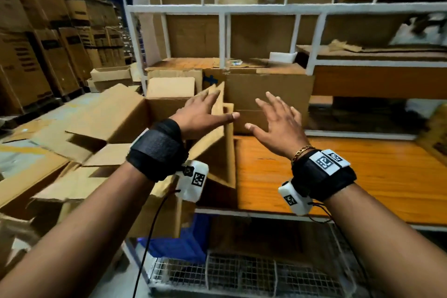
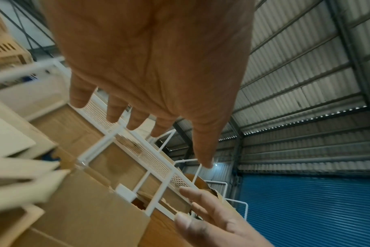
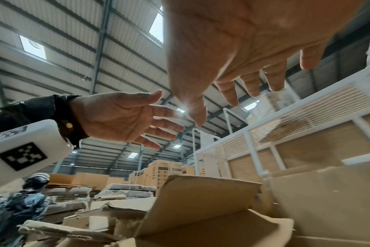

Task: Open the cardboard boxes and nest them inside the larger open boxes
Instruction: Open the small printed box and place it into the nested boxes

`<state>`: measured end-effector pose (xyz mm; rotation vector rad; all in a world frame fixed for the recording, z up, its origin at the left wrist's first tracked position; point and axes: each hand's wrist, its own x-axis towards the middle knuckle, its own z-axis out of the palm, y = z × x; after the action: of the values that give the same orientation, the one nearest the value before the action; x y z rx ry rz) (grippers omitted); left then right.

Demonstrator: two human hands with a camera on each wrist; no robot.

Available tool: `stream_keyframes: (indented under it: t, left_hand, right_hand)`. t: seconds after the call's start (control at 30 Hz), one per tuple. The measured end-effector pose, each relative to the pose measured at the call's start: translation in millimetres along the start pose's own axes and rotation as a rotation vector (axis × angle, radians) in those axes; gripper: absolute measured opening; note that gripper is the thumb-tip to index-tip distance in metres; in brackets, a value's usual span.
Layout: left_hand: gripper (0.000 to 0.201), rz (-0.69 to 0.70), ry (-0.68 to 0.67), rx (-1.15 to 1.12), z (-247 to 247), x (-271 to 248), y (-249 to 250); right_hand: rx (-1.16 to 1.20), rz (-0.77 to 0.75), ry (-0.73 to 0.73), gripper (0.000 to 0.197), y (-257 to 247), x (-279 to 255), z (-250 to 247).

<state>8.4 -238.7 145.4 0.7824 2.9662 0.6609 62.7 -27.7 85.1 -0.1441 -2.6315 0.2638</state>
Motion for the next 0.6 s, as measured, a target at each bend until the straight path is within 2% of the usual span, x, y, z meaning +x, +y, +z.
stream_keyframes:
  t: [0.17, 0.3, 0.6]
  left_hand:
    - [0.093, 0.126, 0.005, -0.02, 67, 18, 105]
    - [0.094, 0.208, -0.055, -0.048, 126, 30, 186]
    - [0.087, 0.383, -0.155, -0.062, 218, 77, 335]
  right_hand:
    - [-0.09, 0.152, -0.005, 0.073, 117, -52, -44]
    - [-0.132, 0.261, -0.029, 0.074, 207, -95, -80]
    - [-0.134, 0.476, -0.032, 0.072, 366, -155, -137]
